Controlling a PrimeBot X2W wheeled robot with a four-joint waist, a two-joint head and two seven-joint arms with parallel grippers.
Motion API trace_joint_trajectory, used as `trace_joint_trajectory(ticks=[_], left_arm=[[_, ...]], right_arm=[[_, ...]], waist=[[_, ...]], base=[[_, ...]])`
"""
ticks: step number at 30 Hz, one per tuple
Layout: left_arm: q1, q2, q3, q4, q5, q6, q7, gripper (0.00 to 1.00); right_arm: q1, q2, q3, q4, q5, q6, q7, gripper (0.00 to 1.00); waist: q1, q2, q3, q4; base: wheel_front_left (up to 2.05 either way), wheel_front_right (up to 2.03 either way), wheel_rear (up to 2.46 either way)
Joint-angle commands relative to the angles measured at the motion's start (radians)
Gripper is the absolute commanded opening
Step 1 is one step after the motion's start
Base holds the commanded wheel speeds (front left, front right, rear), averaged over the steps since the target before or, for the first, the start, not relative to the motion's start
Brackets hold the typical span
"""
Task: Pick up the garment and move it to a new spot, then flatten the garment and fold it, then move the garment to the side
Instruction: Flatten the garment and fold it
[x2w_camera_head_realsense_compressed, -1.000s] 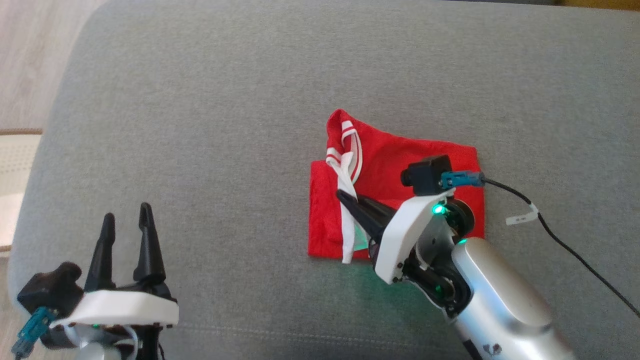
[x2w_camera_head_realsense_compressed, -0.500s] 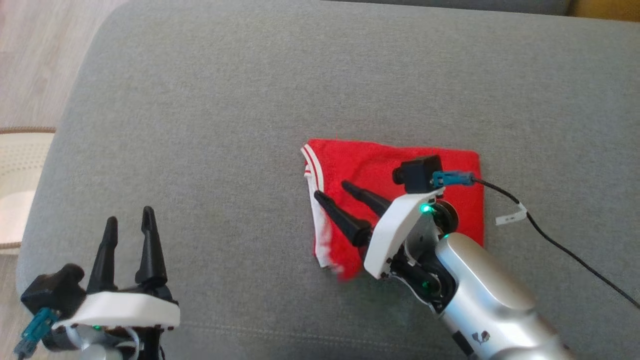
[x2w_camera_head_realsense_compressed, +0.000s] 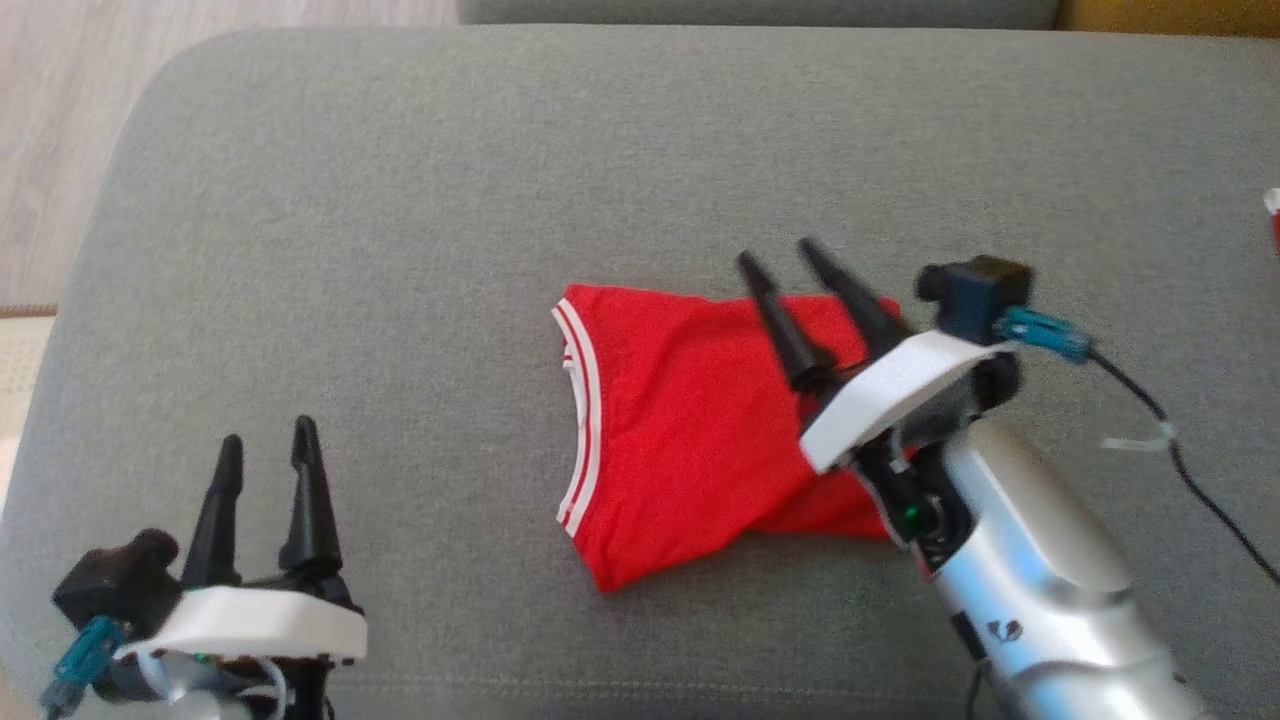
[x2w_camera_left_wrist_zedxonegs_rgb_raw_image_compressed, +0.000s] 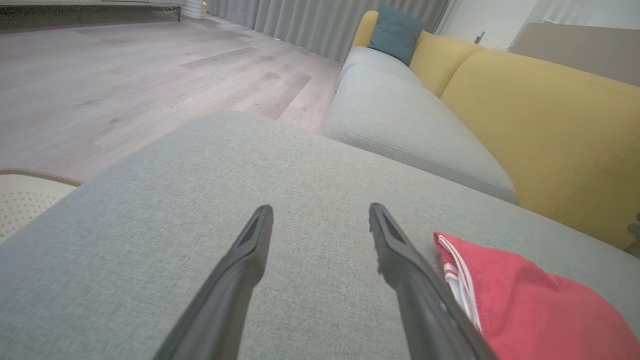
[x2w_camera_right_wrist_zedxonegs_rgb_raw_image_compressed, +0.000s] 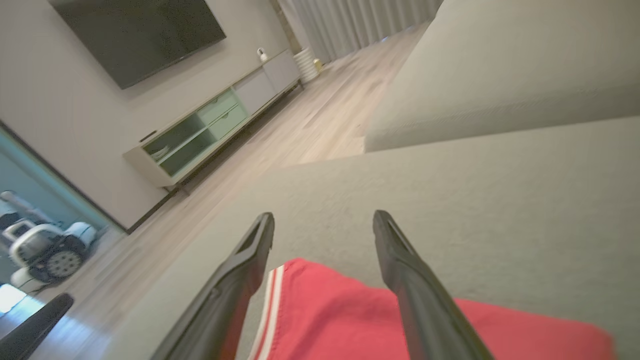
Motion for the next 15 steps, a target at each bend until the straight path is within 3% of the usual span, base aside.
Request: trace_joint_trajectory(ticks=[1,11,15], left_arm=[[-0.035,0.023,0.025,-0.034,0.014,0.003,-0.013,1.00],[-0.052,-0.006,-0.014,0.007,0.070,0.009,-0.018,1.00],[-0.036,-0.017,-0.021,0.024,0.088,0.009,-0.020,1.00]], right_arm=[[-0.015,0.015,-0.014,-0.029,-0.036,-0.001,-0.031,1.00],[0.167,0.019,-0.270,-0.070,-0.338,-0.001,-0.211,1.00],[0.230,0.022,-0.319,-0.104,-0.385,-0.001,-0.230,1.00]], waist=[[0.0000,0.0000,-0.007,-0.010],[0.0000,0.0000,-0.082,-0.051],[0.0000,0.0000,-0.108,-0.059]], base=[[0.00,0.00,0.00],[0.00,0.00,0.00],[0.00,0.00,0.00]])
